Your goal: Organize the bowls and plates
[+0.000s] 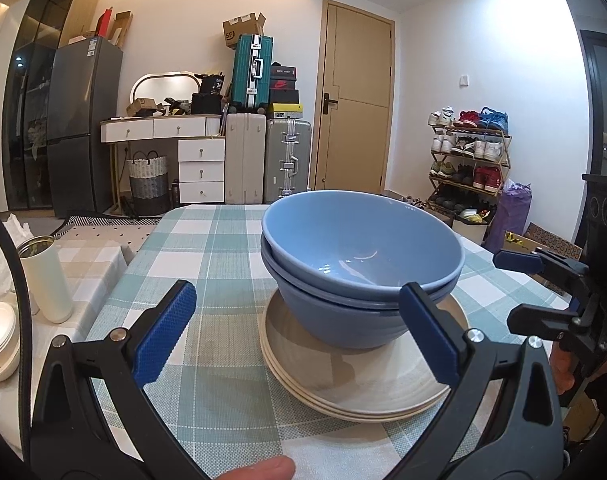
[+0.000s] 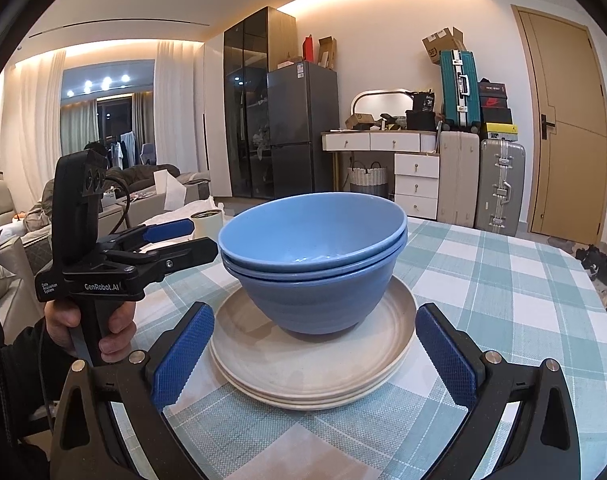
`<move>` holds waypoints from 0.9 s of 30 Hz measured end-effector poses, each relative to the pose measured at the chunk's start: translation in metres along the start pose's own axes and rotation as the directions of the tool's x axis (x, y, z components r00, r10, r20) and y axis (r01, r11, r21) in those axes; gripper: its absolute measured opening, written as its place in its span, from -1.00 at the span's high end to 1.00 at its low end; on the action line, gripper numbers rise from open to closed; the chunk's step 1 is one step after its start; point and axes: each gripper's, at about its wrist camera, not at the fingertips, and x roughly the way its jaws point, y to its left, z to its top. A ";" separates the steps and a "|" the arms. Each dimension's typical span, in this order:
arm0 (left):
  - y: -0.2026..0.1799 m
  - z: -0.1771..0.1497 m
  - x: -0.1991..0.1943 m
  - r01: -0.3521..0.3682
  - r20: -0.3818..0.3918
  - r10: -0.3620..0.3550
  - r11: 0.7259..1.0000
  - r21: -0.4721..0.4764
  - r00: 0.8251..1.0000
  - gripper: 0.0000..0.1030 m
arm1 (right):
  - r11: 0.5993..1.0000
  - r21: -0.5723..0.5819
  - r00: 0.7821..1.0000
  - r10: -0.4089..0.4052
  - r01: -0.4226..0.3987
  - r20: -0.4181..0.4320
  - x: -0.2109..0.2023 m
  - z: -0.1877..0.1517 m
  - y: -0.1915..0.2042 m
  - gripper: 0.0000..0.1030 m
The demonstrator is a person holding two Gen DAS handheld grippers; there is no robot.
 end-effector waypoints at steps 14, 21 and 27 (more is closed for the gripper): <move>-0.006 -0.003 0.001 0.002 0.000 -0.002 1.000 0.020 1.000 -0.96 | 1.000 0.007 1.000 -0.009 0.009 0.016 -0.003 -0.002 -0.003 -0.99; -0.006 -0.004 0.001 0.003 0.000 -0.003 1.000 0.018 1.000 -0.96 | 1.000 -0.007 1.000 -0.009 0.009 0.008 -0.003 -0.003 0.000 -0.99; -0.007 -0.003 0.000 0.003 0.001 -0.003 1.000 0.021 1.000 -0.96 | 1.000 -0.012 1.000 -0.008 0.009 0.008 -0.002 -0.003 0.002 -0.99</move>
